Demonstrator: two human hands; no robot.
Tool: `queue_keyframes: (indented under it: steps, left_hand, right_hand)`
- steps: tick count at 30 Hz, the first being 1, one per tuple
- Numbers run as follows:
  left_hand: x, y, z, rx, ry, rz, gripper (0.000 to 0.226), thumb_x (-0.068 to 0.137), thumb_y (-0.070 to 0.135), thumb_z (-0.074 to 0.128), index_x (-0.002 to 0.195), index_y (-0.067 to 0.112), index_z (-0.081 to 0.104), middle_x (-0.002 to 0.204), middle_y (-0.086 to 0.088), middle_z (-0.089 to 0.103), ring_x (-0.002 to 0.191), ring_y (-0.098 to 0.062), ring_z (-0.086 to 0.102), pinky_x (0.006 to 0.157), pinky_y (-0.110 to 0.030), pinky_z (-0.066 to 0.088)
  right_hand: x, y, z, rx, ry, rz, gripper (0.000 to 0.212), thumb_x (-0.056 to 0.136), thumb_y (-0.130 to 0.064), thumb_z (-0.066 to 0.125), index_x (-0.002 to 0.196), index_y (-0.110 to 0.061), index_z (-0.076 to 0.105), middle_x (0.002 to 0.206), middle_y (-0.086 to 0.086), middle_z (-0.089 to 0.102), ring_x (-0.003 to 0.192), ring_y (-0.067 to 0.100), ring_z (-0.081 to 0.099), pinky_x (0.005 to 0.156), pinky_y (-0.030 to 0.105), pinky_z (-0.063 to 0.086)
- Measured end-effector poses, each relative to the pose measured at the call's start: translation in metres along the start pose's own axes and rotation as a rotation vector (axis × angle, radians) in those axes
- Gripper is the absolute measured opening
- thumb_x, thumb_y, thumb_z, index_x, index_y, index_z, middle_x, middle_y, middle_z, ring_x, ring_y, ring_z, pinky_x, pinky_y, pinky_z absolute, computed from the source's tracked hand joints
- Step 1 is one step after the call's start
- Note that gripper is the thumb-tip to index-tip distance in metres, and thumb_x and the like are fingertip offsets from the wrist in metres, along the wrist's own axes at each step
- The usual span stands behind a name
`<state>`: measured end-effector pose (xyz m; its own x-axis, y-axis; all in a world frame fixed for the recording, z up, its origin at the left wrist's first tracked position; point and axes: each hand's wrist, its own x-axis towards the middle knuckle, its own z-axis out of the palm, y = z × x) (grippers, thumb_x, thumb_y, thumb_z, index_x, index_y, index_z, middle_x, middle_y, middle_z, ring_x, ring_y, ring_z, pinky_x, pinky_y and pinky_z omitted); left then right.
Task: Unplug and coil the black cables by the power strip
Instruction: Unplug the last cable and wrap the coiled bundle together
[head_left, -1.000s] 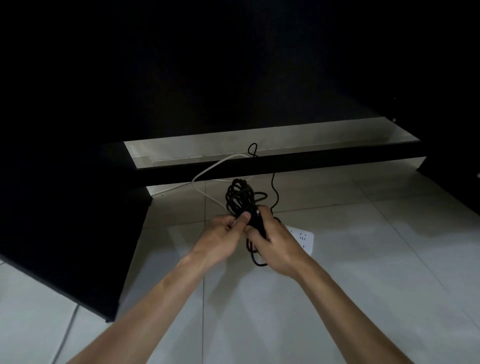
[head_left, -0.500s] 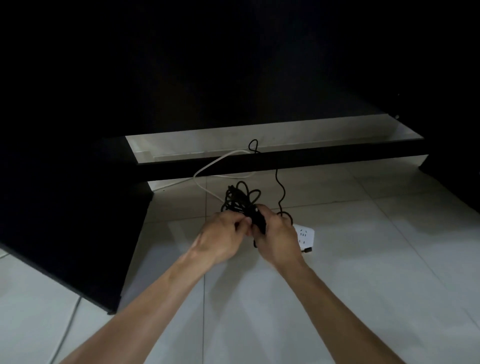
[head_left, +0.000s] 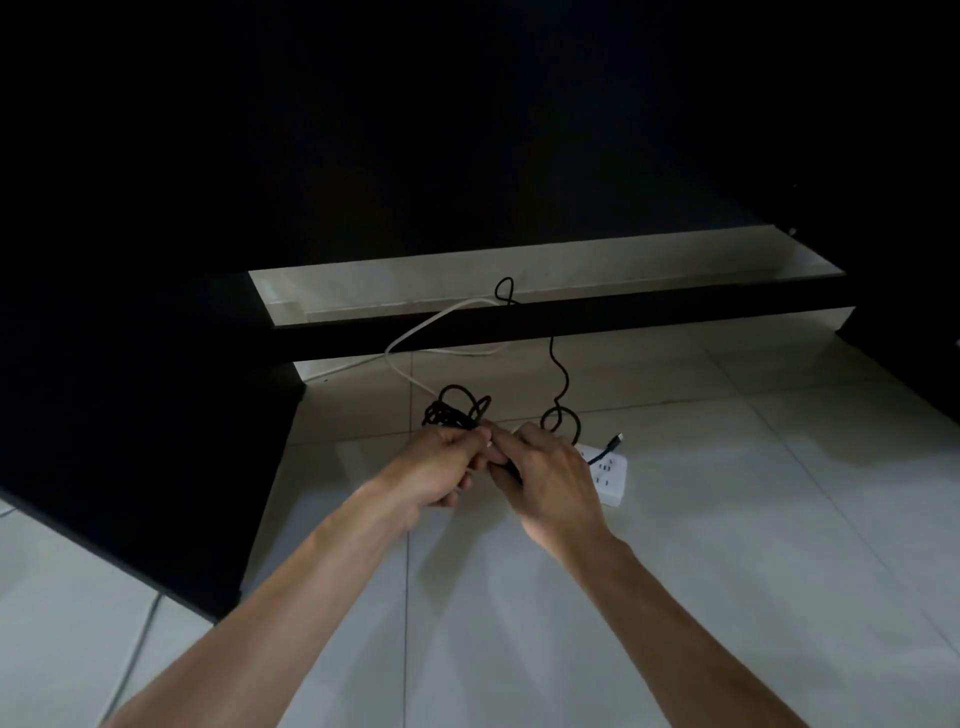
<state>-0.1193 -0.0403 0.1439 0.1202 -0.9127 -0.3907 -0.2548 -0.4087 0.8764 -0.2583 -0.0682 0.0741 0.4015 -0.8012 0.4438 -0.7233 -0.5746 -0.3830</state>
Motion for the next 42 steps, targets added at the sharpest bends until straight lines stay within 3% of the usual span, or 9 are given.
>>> queue_keyframes:
  steps: [6,11,14,16,19,23,26,30,42]
  left_hand:
    - [0.002,-0.002,-0.011,0.001,-0.05,-0.02,0.055,0.099,0.033,0.033,0.077,0.014,0.08,0.059,0.003,0.057,0.051,-0.01,0.044,0.045,-0.021,0.035]
    - [0.0,-0.015,0.002,0.18,0.12,0.039,0.06,0.098,0.047,0.036,0.062,0.01,0.068,0.051,-0.002,0.063,0.057,-0.021,0.065,0.054,-0.027,0.051]
    - [-0.005,-0.026,0.006,0.194,-0.048,-0.175,0.075,0.083,0.079,0.034,0.092,0.014,0.072,0.083,-0.008,0.075,0.075,-0.019,0.074,0.06,-0.028,0.058]
    - [-0.006,-0.029,0.009,-0.026,-0.121,-0.24,0.077,0.074,0.085,0.039,0.11,0.023,0.065,0.105,-0.006,0.071,0.092,-0.021,0.071,0.067,-0.032,0.059]
    - [-0.001,-0.027,0.018,-0.341,-0.002,-0.215,0.077,0.063,0.084,0.055,0.106,0.021,0.07,0.111,-0.001,0.069,0.1,-0.019,0.064,0.073,-0.034,0.054]
    - [0.003,-0.017,0.027,-0.67,0.184,-0.233,0.069,0.065,0.075,0.065,0.091,0.011,0.069,0.077,-0.002,0.059,0.062,-0.014,0.049,0.05,-0.028,0.041]
    - [0.0,-0.012,0.031,-0.677,0.279,-0.161,0.047,0.083,0.054,0.065,0.084,0.008,0.068,0.06,-0.001,0.063,0.059,-0.017,0.057,0.059,-0.032,0.05]
    - [-0.005,-0.017,0.035,-0.713,0.285,-0.027,0.04,0.087,0.047,0.064,0.095,0.007,0.071,0.081,-0.005,0.077,0.082,-0.019,0.073,0.081,-0.035,0.057]
    - [-0.014,-0.01,0.036,-0.524,0.374,0.175,0.03,0.091,0.036,0.064,0.086,0.008,0.074,0.08,-0.006,0.077,0.08,-0.015,0.074,0.076,-0.025,0.057]
  right_hand:
    - [-0.001,-0.001,-0.001,0.018,-0.076,-0.007,0.053,0.096,-0.047,0.027,0.136,-0.029,0.057,0.093,0.001,0.066,0.084,0.023,0.063,0.074,0.036,0.045]
    - [-0.002,-0.002,0.0,0.038,-0.058,0.045,0.043,0.099,-0.035,0.039,0.137,-0.029,0.058,0.093,0.001,0.066,0.085,0.025,0.063,0.072,0.034,0.041]
    - [-0.004,-0.001,-0.002,0.022,0.009,0.026,0.042,0.097,-0.032,0.038,0.129,-0.024,0.064,0.09,-0.001,0.065,0.083,0.022,0.063,0.069,0.034,0.045]
    - [-0.007,-0.002,-0.003,0.015,0.027,-0.002,0.036,0.096,-0.029,0.04,0.117,-0.02,0.068,0.089,-0.001,0.064,0.08,0.022,0.062,0.068,0.034,0.043]
    - [-0.01,-0.006,-0.002,0.05,0.042,-0.015,0.029,0.096,-0.025,0.045,0.116,-0.02,0.067,0.089,-0.001,0.063,0.08,0.022,0.061,0.067,0.035,0.044]
    - [-0.004,-0.01,-0.003,0.025,0.082,-0.071,0.038,0.096,-0.022,0.05,0.132,-0.024,0.061,0.095,-0.004,0.066,0.085,0.019,0.061,0.069,0.031,0.039]
    - [-0.004,-0.008,-0.004,0.026,0.145,-0.109,0.036,0.096,-0.02,0.055,0.131,-0.023,0.062,0.097,-0.004,0.066,0.088,0.018,0.061,0.071,0.03,0.038]
    - [-0.01,-0.011,-0.004,0.091,0.226,-0.111,0.032,0.096,-0.021,0.058,0.128,-0.021,0.065,0.103,-0.006,0.069,0.092,0.016,0.062,0.073,0.033,0.042]
    - [-0.015,-0.023,-0.014,0.378,0.337,0.019,0.019,0.093,-0.025,0.066,0.111,-0.026,0.057,0.11,-0.007,0.06,0.097,0.013,0.059,0.083,0.041,0.049]
